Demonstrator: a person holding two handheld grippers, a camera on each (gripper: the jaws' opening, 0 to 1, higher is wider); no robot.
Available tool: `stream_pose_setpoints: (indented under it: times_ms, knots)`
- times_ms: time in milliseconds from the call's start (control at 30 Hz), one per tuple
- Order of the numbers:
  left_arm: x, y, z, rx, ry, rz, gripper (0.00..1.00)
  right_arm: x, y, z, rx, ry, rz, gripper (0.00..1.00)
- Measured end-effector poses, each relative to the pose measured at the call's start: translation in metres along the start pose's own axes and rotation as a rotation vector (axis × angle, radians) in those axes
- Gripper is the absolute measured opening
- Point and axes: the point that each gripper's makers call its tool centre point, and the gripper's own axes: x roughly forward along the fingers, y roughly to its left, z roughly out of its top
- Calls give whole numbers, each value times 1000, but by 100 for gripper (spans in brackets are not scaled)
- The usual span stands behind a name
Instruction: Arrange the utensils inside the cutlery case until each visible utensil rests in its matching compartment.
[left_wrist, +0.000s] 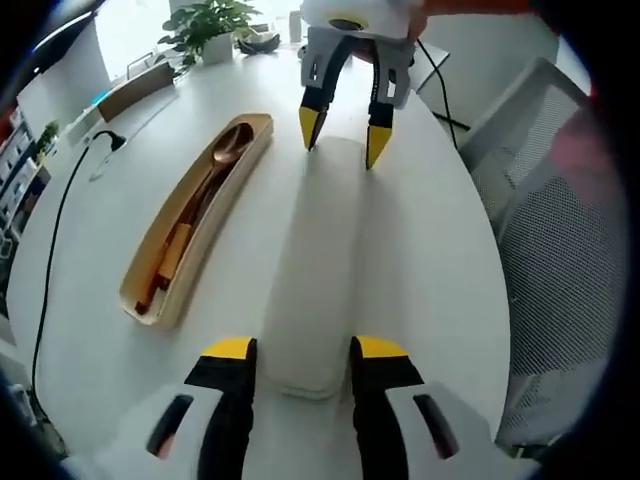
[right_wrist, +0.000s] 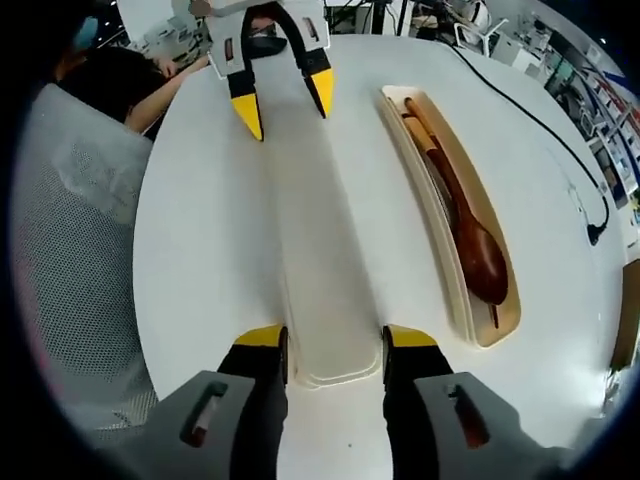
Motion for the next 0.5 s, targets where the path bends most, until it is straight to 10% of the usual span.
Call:
stream_pose_setpoints:
  times_ms: [500]
  knots:
    - [-5, -2, -1, 39, 12, 2, 38, -8, 0, -4, -41, 21, 2, 33]
